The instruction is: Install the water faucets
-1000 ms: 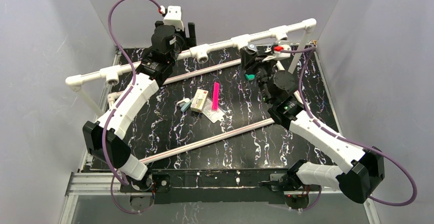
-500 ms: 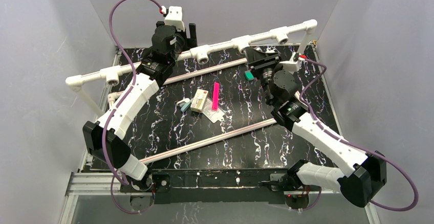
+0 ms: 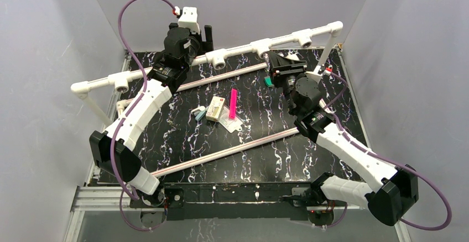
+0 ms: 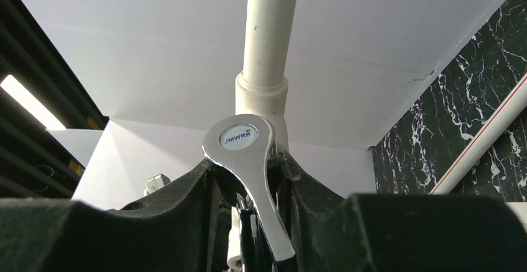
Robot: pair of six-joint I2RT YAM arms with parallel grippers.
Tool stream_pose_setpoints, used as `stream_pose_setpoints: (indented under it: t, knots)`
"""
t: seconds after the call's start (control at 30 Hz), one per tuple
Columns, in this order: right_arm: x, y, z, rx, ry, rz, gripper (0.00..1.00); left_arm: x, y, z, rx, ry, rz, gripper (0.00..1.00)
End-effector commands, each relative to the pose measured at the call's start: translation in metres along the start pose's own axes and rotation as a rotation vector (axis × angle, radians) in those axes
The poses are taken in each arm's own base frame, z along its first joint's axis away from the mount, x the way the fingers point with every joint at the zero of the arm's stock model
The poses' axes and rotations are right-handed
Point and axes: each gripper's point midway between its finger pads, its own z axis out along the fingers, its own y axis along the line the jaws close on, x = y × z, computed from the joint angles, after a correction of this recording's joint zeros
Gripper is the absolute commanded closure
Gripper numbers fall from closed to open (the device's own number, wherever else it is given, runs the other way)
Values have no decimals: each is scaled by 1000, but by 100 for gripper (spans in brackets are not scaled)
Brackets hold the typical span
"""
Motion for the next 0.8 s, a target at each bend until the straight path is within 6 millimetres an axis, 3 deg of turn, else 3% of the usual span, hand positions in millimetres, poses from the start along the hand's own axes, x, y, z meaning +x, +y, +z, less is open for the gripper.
stream_pose_setpoints:
  t: [0.0, 0.2, 0.37, 0.77]
  knots:
    - [9, -46, -11, 149, 49, -68, 78, 77, -6, 0, 19, 230, 60, 20]
    - [2, -33, -17, 106, 43, -134, 51, 78, -6, 0, 21, 231, 60, 20]
    - [-3, -25, -24, 72, 40, -153, 37, 78, -7, 1, 22, 233, 59, 20]
    - [-9, -5, -41, 10, 81, -328, 28, 80, -7, 2, 20, 238, 62, 20]
